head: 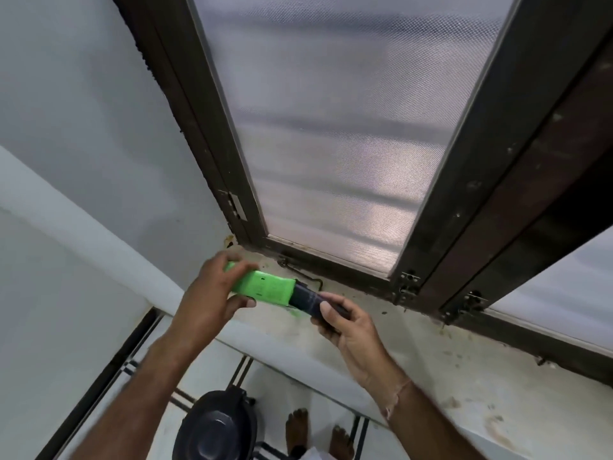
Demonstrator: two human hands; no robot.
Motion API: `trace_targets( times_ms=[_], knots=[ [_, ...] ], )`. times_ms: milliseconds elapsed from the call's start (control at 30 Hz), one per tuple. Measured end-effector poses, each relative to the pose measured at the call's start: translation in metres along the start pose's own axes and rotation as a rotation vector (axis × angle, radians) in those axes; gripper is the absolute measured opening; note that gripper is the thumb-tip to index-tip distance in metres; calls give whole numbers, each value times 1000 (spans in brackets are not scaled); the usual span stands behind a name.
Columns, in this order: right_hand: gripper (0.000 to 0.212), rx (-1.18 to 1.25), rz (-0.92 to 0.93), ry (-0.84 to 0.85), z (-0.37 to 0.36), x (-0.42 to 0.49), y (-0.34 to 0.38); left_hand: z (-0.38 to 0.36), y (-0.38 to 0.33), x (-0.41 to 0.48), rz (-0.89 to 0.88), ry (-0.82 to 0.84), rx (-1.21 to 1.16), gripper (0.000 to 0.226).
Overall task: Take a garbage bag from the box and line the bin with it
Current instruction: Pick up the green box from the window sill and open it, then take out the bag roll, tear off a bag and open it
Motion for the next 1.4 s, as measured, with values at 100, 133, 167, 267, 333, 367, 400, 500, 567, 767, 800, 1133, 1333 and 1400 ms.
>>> trace_targets(
  times_ms=[100,133,167,267,333,367,400,500,567,767,800,1133,1333,1400],
  knots=[
    [25,-22,50,-67,23,-8,7,-44,17,11,41,105,-97,62],
    [24,-29,49,-88,30,-11,8,-59,20,14,45,122,-110,61],
    [25,-32,44,-109,35,-14,9,-72,22,17,46,134,-109,61],
    [32,-36,35,-128,44,-21,12,-102,30,22,49,132,-82,64],
    [37,-30,30,-124,45,-25,14,-110,37,23,58,101,-89,72],
    [38,-23,29,-124,46,-26,15,-113,39,23,51,90,-79,79],
    [38,-17,27,-122,45,-26,16,-113,40,22,46,87,-47,87],
    [38,-10,21,-121,40,-25,15,-105,34,12,60,68,144,115],
    [38,-9,18,-123,35,-23,15,-93,24,0,88,10,213,123],
    [39,-49,6,-123,11,-19,5,-81,-54,-47,397,-48,-587,54],
    [35,-72,5,-113,4,-20,2,-84,-72,-50,453,48,-858,51],
    [35,-303,76,-30,-33,-44,-10,-90,-76,-69,579,33,-1513,42],
    [26,-368,99,-38,-38,-52,-15,-98,-72,-86,578,101,-1560,37],
    [31,-380,100,-59,-41,-53,-18,-101,-70,-93,618,115,-1596,42]
  ],
)
Point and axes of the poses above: each hand's wrist, its own x-axis towards the middle knuckle, its own z-axis out of the back of the hand, y = z × x, the point moved 4 cm from there along x, towards the middle knuckle, and after that the axes turned 11 degrees about x, right-handed, at the moved point
